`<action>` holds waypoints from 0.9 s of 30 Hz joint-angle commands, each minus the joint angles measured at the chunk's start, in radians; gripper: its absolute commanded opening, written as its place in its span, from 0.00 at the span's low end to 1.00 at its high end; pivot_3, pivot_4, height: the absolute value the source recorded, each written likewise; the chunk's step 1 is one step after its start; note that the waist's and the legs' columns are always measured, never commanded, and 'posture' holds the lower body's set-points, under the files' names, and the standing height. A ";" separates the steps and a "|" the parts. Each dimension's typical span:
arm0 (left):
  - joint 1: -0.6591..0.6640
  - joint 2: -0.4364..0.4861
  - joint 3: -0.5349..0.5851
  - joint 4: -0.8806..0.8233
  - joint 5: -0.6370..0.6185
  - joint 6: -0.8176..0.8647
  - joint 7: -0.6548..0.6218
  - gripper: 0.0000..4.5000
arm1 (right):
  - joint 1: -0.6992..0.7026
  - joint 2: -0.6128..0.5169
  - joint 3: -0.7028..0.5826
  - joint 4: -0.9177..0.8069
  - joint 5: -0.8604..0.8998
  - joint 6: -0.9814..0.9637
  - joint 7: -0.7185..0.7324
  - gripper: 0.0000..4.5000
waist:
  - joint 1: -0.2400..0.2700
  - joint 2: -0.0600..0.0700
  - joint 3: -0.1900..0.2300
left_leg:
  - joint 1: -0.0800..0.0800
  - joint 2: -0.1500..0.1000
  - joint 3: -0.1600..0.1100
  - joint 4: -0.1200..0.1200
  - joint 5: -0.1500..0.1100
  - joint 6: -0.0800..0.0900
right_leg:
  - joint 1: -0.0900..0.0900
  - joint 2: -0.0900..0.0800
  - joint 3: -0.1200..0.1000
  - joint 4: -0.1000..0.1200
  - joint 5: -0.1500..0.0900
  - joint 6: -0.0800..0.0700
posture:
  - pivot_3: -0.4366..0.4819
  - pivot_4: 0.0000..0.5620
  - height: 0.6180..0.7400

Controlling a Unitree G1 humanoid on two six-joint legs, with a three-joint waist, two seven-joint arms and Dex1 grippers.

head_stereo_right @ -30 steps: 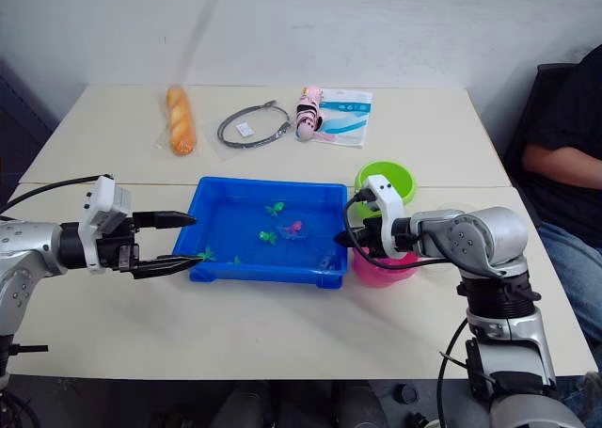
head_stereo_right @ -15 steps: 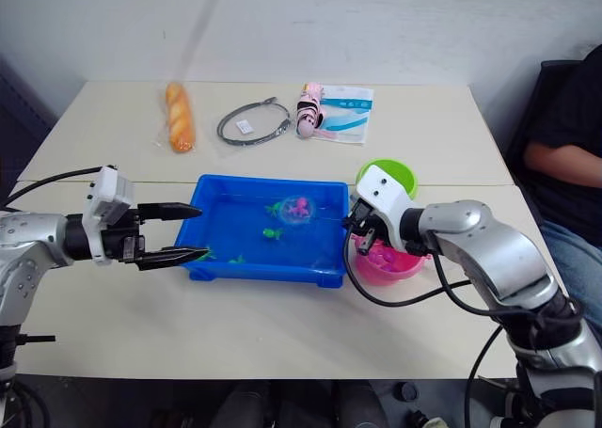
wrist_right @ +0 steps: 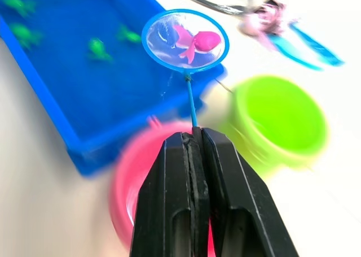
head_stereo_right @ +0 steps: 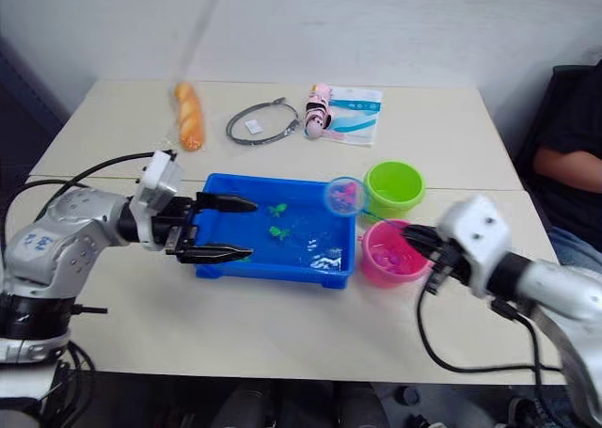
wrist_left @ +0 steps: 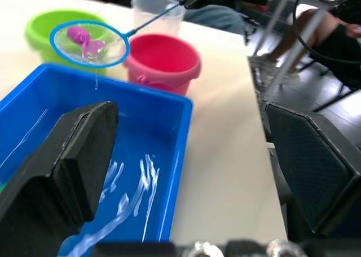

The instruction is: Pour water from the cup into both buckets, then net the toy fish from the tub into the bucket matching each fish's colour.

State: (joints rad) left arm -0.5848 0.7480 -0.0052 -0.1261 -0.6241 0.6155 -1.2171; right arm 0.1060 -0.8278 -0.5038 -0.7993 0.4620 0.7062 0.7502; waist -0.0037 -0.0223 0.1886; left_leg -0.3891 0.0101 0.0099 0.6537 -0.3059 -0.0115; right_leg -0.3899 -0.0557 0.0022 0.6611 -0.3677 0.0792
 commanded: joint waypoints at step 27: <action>-0.160 -0.106 -0.078 0.252 0.132 -0.148 -0.136 1.00 | 0.368 -0.100 -0.316 0.346 -0.989 -1.552 -0.131 0.00 | -0.002 0.000 0.000 | 0.017 0.002 0.003 0.003 0.001 -0.001 | 0.016 0.006 0.007 -0.001 0.001 0.002 | 0.48 0.27 1.00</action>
State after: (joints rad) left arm -0.7379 0.6367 -0.1014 0.1328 -0.4938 0.4788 -1.3530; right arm 0.4782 -0.9175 -0.7869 -0.4522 -0.5235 -0.8128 0.6409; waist -0.0057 -0.0225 0.1886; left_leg -0.3719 0.0125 0.0124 0.6570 -0.3052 -0.0130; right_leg -0.3744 -0.0497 0.0089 0.6600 -0.3669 0.0807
